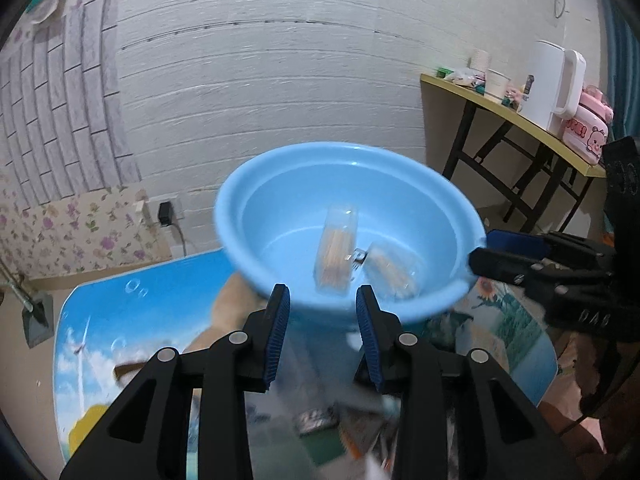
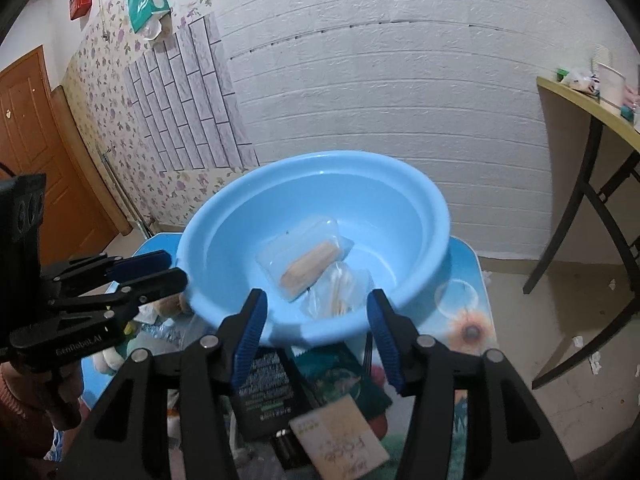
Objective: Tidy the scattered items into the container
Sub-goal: 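Move the left gripper to the yellow plush toy while the right reaches the tissue pack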
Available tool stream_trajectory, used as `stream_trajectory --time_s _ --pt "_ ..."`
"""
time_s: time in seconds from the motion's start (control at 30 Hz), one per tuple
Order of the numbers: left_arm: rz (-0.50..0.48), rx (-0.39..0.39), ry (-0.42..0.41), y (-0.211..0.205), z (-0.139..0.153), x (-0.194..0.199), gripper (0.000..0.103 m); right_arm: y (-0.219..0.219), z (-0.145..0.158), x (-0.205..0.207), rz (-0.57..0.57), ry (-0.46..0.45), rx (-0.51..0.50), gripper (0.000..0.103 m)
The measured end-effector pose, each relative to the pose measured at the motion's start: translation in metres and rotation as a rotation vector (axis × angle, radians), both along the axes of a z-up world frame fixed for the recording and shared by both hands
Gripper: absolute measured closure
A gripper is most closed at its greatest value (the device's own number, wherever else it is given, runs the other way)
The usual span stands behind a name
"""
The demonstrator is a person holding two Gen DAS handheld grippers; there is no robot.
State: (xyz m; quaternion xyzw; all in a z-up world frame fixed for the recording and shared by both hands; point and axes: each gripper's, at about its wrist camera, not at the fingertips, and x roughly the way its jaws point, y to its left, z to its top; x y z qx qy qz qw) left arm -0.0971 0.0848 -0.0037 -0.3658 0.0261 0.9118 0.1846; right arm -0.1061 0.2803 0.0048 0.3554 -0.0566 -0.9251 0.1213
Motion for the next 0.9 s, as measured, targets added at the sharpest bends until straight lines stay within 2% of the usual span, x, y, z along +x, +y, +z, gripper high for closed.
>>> stream_trajectory --time_s 0.13,0.3,0.53,0.67,0.9 --pt "0.043 0.001 -0.006 -0.02 -0.003 0.017 0.064 0.005 -0.005 0.013 -0.012 -0.007 0.007 0.051" --pt "0.098 -0.005 -0.018 -0.047 -0.01 0.036 0.063 0.013 -0.02 0.025 -0.046 -0.051 0.019 0.051" --pt "0.177 -0.002 -0.025 -0.086 -0.019 0.063 0.038 0.017 -0.031 0.047 -0.055 -0.083 0.035 0.051" --pt "0.231 -0.022 -0.024 -0.111 -0.025 0.077 0.034 0.013 -0.04 0.055 -0.063 -0.104 0.068 0.051" --pt "0.317 -0.024 -0.051 -0.148 -0.037 0.095 0.025 0.01 -0.055 0.061 -0.084 -0.141 0.065 0.051"
